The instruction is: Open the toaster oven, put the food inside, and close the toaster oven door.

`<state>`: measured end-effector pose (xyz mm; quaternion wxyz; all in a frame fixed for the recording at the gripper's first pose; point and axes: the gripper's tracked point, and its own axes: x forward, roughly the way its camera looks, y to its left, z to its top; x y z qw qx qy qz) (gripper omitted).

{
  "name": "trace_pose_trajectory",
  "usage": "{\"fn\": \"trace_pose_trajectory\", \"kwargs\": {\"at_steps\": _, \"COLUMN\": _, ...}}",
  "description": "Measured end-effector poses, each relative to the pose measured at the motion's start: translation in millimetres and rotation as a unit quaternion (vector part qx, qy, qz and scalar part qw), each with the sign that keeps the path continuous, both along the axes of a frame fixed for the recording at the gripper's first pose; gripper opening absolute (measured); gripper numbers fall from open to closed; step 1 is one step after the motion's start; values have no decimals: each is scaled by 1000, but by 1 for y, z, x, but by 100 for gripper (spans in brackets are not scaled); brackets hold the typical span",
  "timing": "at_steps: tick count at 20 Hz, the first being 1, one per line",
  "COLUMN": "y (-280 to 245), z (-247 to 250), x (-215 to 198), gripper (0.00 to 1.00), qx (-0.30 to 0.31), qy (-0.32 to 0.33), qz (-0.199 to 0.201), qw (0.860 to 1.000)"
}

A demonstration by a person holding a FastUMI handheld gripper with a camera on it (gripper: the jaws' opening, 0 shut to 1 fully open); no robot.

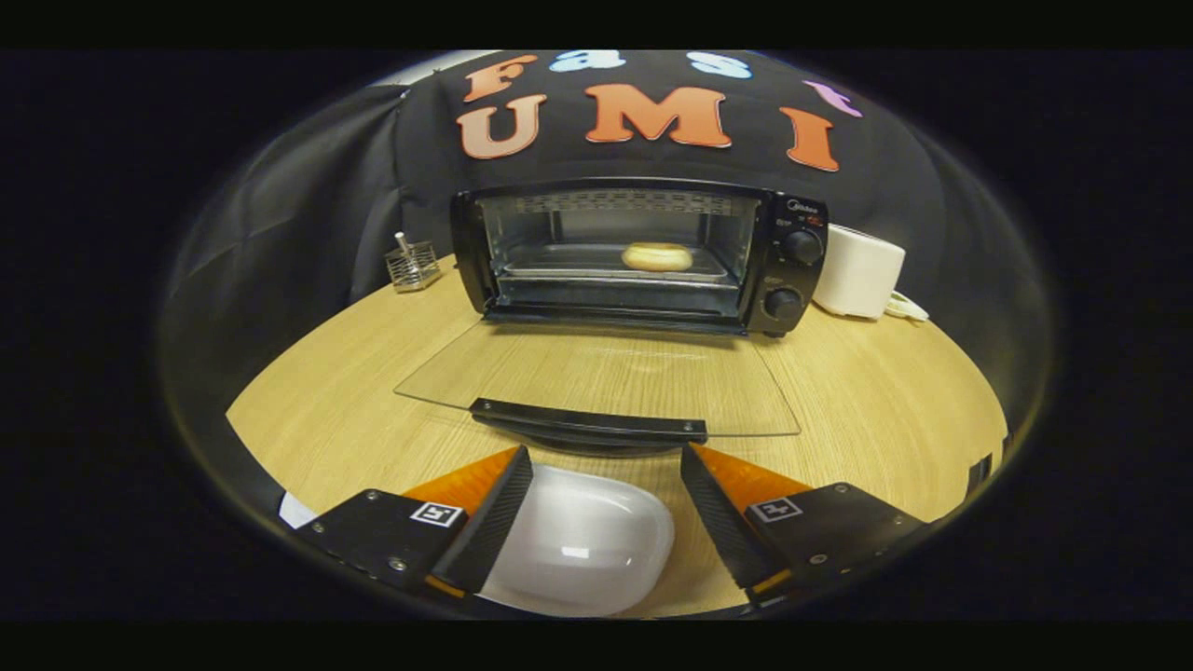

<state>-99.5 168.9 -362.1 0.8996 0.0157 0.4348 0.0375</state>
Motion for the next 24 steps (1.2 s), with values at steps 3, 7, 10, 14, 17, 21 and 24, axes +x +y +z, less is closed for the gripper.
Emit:
{"fn": "trace_pose_trajectory", "kwargs": {"at_steps": 3, "y": 9, "z": -6, "x": -1, "gripper": 96, "qx": 29, "qy": 23, "qz": -15, "qw": 999}}
{"fn": "trace_pose_trajectory", "kwargs": {"at_steps": 7, "y": 5, "z": 4, "x": 7, "gripper": 95, "qx": 15, "qy": 4, "qz": -17, "qw": 1000}}
{"fn": "trace_pose_trajectory", "kwargs": {"at_steps": 10, "y": 5, "z": 18, "x": 14, "gripper": 95, "qx": -2, "qy": -14, "qz": -14, "qw": 1000}}
{"fn": "trace_pose_trajectory", "kwargs": {"at_steps": 14, "y": 0, "z": 37, "x": 26, "gripper": 94, "qx": -23, "qy": -44, "qz": -11, "qw": 999}}
{"fn": "trace_pose_trajectory", "kwargs": {"at_steps": 17, "y": -2, "z": 53, "x": 37, "gripper": 92, "qx": -31, "qy": -69, "qz": -14, "qw": 997}}
{"fn": "trace_pose_trajectory", "kwargs": {"at_steps": 21, "y": -6, "z": 68, "x": 57, "gripper": 93, "qx": -46, "qy": -98, "qz": -10, "qw": 994}}
{"fn": "trace_pose_trajectory", "kwargs": {"at_steps": 24, "y": -7, "z": 82, "x": 70, "gripper": 94, "qx": -26, "qy": -118, "qz": -16, "qw": 993}}
